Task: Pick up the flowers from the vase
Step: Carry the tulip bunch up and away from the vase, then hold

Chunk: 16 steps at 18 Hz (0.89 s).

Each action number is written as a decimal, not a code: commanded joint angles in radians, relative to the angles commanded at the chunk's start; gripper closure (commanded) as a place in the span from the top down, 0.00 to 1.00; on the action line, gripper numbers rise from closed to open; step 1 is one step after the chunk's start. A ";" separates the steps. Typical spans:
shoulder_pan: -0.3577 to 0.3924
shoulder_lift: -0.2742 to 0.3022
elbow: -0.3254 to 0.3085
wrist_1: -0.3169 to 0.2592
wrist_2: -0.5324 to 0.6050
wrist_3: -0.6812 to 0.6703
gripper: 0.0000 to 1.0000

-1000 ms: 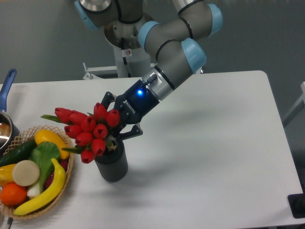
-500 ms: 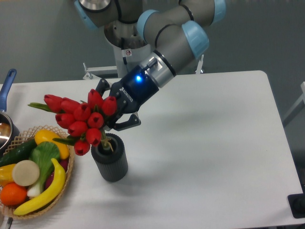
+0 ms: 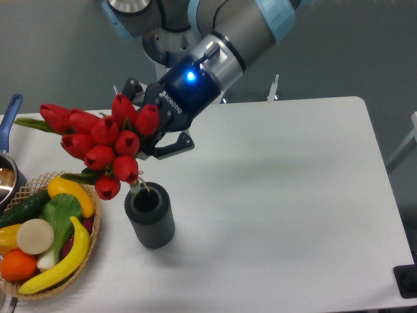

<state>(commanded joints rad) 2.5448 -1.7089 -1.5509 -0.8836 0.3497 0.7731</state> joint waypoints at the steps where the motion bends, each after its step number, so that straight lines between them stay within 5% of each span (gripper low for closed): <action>1: 0.006 0.005 0.009 0.000 0.012 0.005 0.40; 16: 0.311 0.046 -0.046 0.002 0.199 0.201 0.39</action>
<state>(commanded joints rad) 2.8561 -1.6628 -1.5968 -0.8820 0.5491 0.9738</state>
